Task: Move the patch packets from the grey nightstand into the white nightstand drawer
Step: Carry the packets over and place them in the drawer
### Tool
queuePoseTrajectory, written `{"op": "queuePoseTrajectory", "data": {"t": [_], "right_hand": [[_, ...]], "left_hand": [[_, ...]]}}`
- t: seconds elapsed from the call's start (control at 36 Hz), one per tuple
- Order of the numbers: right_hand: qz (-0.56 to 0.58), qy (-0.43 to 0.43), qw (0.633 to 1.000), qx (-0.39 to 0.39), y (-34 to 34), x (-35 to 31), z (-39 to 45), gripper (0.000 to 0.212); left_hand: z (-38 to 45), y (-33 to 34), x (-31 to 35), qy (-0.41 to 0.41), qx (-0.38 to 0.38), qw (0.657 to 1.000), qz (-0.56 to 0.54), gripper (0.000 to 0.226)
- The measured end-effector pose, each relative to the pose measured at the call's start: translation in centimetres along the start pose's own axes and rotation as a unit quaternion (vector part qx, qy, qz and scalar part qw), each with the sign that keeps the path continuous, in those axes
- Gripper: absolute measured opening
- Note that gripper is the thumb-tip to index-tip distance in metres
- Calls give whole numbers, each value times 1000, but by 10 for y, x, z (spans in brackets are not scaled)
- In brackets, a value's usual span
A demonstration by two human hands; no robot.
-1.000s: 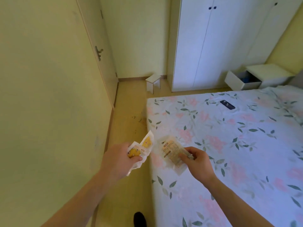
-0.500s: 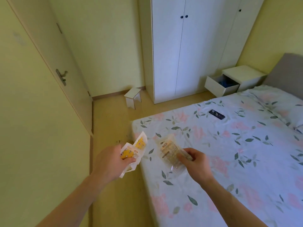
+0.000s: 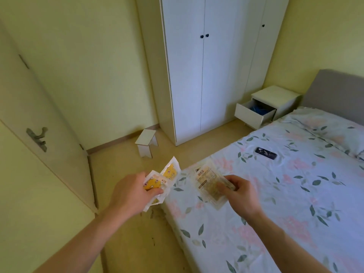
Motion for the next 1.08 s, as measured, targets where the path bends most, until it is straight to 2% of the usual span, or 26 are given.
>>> {"op": "queuePoseTrajectory", "data": {"t": [0.17,0.33,0.5,0.67,0.81,1.08], "right_hand": [[11,26,997,67,18,-22,63,15],[12,40,994,99,36,-26,152,11],[27,87,991,95,69,-28,245,13],[13,73,995,68,113,-65,361,11],[28,61,997,35,154,-103,445,12],[45,71,994,74,256,-137,579,10]], "left_hand": [[108,-25,-17,46,-32,998,-3,33],[228,-24,-39,66,-55,996,-4,37],[322,-38,-72,67,-79,995,-11,35],[416,-82,-117,34,-61,996,-54,28],[487,-106,-166,15,-57,996,-74,30],[642,-147,-261,47,-55,995,-69,30]]}}
Point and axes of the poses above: each hand's wrist, its own z-axis towards the middle knuckle, its own y-axis out of the palm, x = y × z, the point moved 3 cm from there along z, towards the middle knuckle, and after that the axes turned 6 degrees about -x, right-handed, at the moved point
